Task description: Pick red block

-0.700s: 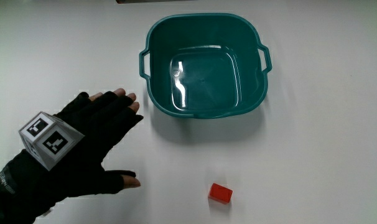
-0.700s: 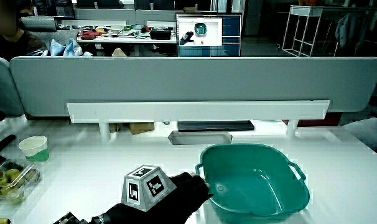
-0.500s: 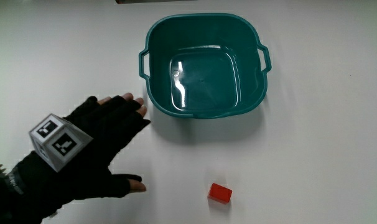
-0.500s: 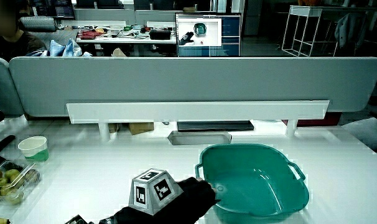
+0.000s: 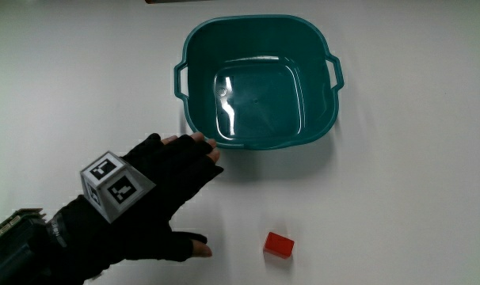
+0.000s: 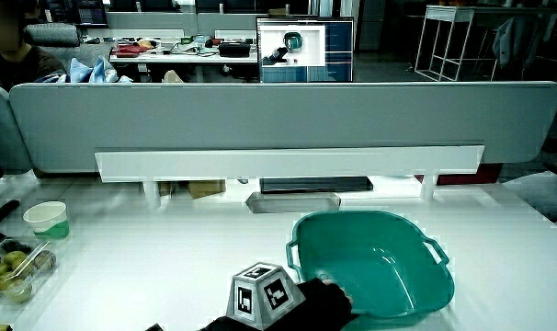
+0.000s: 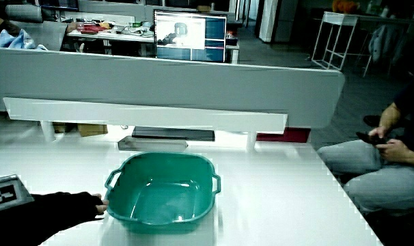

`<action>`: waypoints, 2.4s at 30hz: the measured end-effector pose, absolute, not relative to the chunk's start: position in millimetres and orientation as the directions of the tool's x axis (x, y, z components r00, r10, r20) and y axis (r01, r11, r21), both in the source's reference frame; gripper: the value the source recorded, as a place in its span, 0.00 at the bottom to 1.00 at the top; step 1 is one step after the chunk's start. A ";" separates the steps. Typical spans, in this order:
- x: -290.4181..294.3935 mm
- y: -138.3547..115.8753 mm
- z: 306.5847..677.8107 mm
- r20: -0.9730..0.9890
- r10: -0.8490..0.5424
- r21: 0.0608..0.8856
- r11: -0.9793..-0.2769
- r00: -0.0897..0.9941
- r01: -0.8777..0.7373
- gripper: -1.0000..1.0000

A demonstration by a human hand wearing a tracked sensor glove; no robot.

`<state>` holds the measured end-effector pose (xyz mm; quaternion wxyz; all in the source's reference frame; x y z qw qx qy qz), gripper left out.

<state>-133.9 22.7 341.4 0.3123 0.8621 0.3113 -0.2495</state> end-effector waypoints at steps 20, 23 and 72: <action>-81.0 39.2 382.8 -0.682 0.394 0.398 -0.507 0.616 0.765 0.50; -70.4 41.8 392.8 -0.685 0.431 0.377 -0.481 0.587 0.792 0.50; -23.8 59.3 424.4 -0.678 0.402 0.430 -0.462 0.615 0.776 0.74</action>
